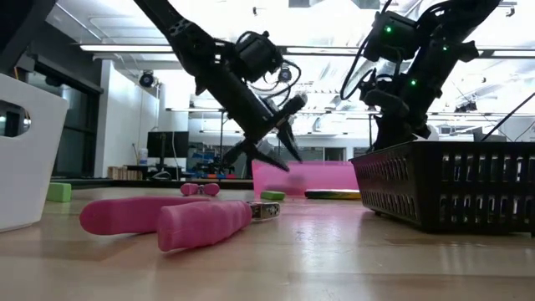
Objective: Pick & Place School Supplies
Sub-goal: Put the yellow crayon box into the pink bin
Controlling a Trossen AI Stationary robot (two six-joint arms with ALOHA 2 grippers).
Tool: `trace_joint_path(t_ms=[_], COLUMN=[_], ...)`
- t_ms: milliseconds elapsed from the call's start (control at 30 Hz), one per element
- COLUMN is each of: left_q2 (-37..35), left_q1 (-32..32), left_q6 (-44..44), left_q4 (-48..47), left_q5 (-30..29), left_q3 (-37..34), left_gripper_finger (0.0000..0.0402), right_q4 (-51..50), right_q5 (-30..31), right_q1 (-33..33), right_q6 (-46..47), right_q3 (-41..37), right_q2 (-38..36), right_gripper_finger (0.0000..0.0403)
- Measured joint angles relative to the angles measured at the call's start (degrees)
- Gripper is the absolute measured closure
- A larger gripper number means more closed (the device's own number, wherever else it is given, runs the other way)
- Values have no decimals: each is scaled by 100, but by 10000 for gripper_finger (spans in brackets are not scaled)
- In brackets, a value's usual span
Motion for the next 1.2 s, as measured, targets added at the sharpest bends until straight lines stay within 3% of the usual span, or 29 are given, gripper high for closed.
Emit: trace_joint_path(t_ms=[167,1200], left_q2=[264,713], left_q1=[5,26], left_q6=[-64,-18], left_q4=[259,214], left_q5=[325,641], left_q3=[-2,382], left_gripper_finger=[266,266], right_q4=[7,115], right_q5=[-30,-232], right_q1=[0,11], right_q6=[37,-2], right_q3=[0,-7], right_q2=[4,39], right_gripper_finger=[401,401])
